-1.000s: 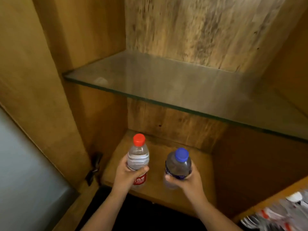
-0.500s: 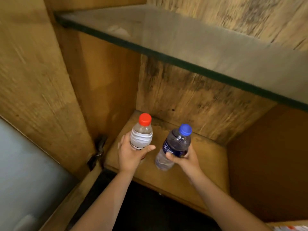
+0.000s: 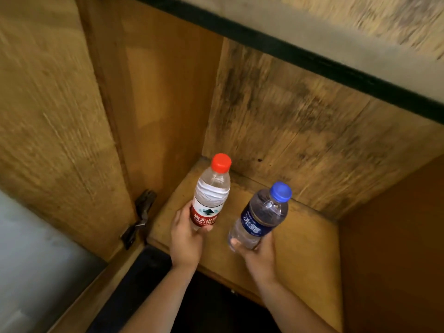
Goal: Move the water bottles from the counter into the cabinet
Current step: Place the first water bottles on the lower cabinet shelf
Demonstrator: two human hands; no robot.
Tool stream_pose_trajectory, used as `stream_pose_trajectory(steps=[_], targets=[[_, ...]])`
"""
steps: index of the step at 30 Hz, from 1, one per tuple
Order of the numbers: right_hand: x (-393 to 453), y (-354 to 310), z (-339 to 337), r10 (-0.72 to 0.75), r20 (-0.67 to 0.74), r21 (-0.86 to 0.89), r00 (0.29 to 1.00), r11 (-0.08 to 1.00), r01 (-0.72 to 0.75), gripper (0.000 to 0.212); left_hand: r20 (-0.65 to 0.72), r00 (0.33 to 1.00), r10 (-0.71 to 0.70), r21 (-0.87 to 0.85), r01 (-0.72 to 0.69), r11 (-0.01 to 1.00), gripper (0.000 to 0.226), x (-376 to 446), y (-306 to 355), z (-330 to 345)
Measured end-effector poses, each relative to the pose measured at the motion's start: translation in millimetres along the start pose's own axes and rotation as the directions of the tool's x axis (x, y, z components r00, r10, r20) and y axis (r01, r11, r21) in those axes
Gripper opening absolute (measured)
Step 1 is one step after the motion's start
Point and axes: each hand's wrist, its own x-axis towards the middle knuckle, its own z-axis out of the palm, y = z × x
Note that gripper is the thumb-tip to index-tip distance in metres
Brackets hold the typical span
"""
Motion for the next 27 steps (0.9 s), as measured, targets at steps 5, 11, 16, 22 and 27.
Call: stream_pose_trajectory(steps=[5,11,16,22,27], targets=[[36,-9,17,-0.055,0.048,-0.045,0.997,0.997,0.057,0.060,0.030,1.000,-0.005,0.042,0.004,0.999,0.072,39,4,7],[84,-28,39,-0.035,0.104,-0.205,0.994,0.977,0.056,0.062,0.076,0.997,0.029,0.161,-0.041,0.986,0.067,85,10,12],[115,-38,52,-0.072,0.138,-0.405,0.988,0.906,0.123,0.064,0.089,0.995,0.037,0.342,-0.066,0.938,0.069,112,19,21],[142,-46,58,-0.104,0.164,-0.495,0.981,0.852,0.173,0.069,0.034,0.999,0.030,0.235,-0.037,0.971,0.069,124,13,25],[144,-51,64,-0.080,0.104,-0.447,0.991,0.887,0.118,0.064,0.068,0.998,0.009,-0.056,-0.005,0.998,0.082,93,3,39]])
